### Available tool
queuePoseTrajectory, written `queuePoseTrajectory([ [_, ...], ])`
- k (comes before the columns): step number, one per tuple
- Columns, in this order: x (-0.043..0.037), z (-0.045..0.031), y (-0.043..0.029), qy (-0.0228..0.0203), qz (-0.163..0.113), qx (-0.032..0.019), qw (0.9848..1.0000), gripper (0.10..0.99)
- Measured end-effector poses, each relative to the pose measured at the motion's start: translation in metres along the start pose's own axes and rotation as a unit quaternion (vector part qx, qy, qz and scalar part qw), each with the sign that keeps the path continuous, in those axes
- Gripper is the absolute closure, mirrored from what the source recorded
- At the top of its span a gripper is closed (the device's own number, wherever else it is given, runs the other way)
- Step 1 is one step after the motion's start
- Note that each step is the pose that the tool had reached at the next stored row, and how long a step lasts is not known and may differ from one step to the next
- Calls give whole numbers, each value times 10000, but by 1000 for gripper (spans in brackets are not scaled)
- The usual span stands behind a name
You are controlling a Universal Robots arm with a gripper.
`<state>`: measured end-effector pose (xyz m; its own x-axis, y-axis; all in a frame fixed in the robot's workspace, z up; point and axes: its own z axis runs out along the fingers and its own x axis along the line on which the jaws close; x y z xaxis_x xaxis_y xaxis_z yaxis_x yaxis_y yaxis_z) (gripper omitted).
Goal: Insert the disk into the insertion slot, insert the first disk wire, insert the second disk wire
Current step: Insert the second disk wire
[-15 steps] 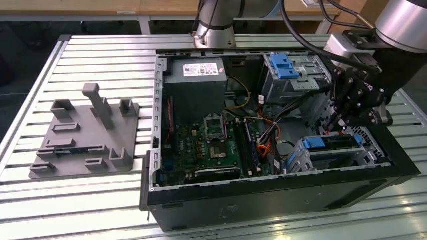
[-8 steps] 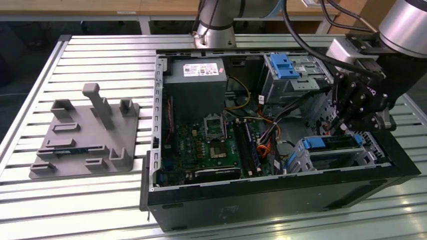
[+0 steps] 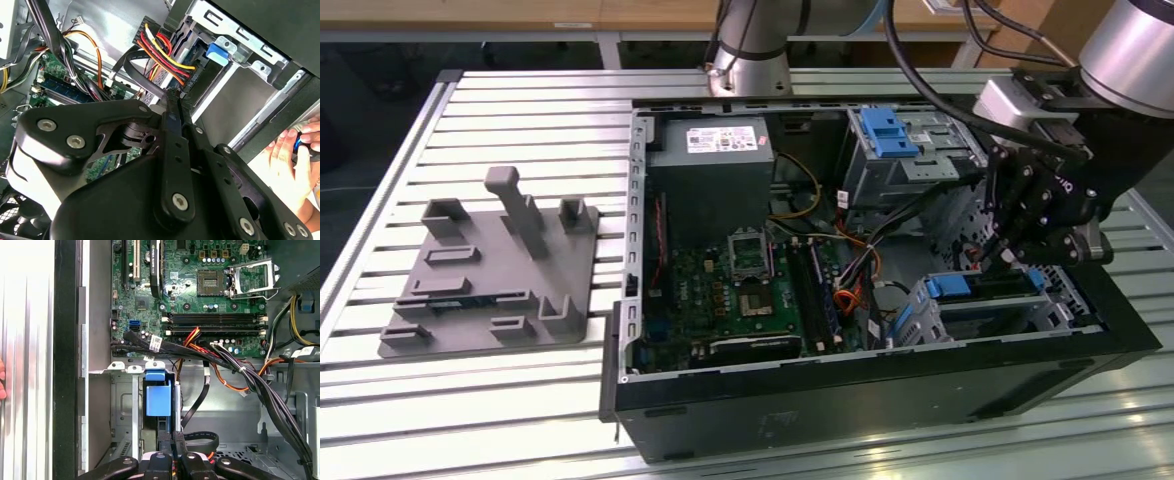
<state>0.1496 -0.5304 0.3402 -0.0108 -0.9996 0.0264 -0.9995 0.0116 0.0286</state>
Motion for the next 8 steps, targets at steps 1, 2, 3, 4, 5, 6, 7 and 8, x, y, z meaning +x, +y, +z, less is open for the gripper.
queuePoseTrajectory([
  [1, 0, 0, 0, 0, 0, 0, 10000, 941],
  [2, 0, 0, 0, 0, 0, 0, 10000, 941],
  [3, 0, 0, 0, 0, 4, 0, 10000, 941],
  [4, 0, 1, 0, -1, 14, 0, 10000, 941],
  [5, 1, 2, 0, -1, 29, -1, 10000, 941],
  [6, 2, 3, 0, -2, 50, -1, 10000, 941],
  [7, 5, 3, 0, -2, 71, -2, 10000, 941],
  [8, 6, 4, -1, -2, 94, -2, 10000, 941],
])
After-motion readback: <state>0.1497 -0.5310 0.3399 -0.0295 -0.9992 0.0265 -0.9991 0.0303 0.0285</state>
